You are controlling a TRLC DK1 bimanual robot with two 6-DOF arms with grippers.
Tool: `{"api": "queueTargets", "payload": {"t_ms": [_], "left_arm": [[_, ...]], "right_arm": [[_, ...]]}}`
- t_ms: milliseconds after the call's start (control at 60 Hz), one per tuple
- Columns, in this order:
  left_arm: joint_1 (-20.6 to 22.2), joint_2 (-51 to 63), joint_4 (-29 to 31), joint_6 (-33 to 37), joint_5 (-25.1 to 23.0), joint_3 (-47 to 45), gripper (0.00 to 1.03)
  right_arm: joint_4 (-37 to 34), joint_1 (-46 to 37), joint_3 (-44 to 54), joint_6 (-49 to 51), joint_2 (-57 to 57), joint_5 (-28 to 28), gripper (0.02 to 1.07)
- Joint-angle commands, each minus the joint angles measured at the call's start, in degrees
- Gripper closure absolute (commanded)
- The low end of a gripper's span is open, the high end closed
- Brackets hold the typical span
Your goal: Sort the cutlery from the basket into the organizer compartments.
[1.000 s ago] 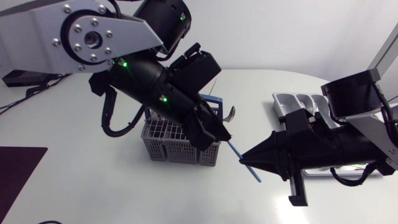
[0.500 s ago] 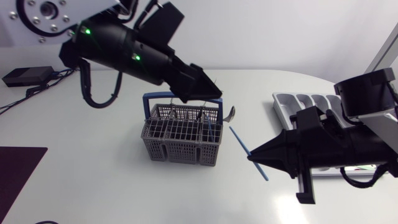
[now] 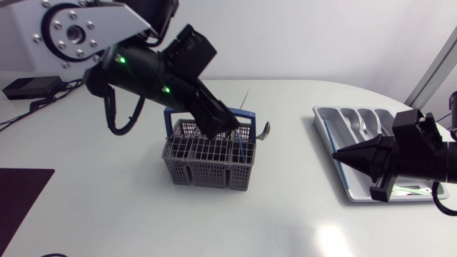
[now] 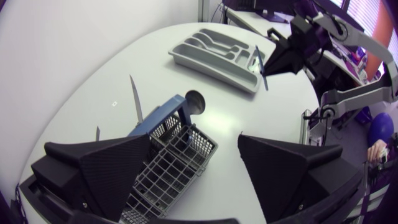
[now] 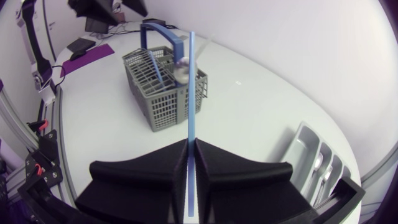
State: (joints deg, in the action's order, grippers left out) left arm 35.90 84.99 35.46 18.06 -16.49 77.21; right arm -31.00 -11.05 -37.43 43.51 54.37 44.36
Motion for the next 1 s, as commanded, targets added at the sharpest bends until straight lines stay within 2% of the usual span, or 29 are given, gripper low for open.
{"api": "queueTargets", "payload": {"t_ms": [0,100,317,467,683,767,983], "left_arm": [[1.9,2.2,-0.2,2.8,2.2,-2.4,0.05],[3.9,3.5,-0.8,3.8,5.9,-3.7,0.05],[4.5,6.2,-5.0,5.0,7.4,-5.1,0.05],[5.6,6.9,-8.5,6.7,10.8,-6.4,0.05],[5.6,7.9,-11.1,8.1,12.2,-7.6,0.05],[6.1,7.9,-13.1,9.4,14.6,-9.0,0.05],[6.1,6.2,-21.2,10.6,16.0,-13.5,0.05]], "right_arm": [[1.8,-4.2,-1.6,-0.7,3.7,0.5,1.01],[4.0,-8.6,-3.4,-3.0,7.9,0.5,1.02],[9.2,-13.2,-7.7,-9.4,17.3,-2.0,1.02],[11.4,-13.6,-10.7,-13.3,23.8,-6.6,1.02],[12.8,-13.5,-14.7,-16.4,32.6,-12.4,1.01],[13.6,-13.0,-15.3,-17.1,34.6,-14.5,1.01],[14.1,-11.0,-16.2,-17.8,38.6,-18.3,0.95]]}}
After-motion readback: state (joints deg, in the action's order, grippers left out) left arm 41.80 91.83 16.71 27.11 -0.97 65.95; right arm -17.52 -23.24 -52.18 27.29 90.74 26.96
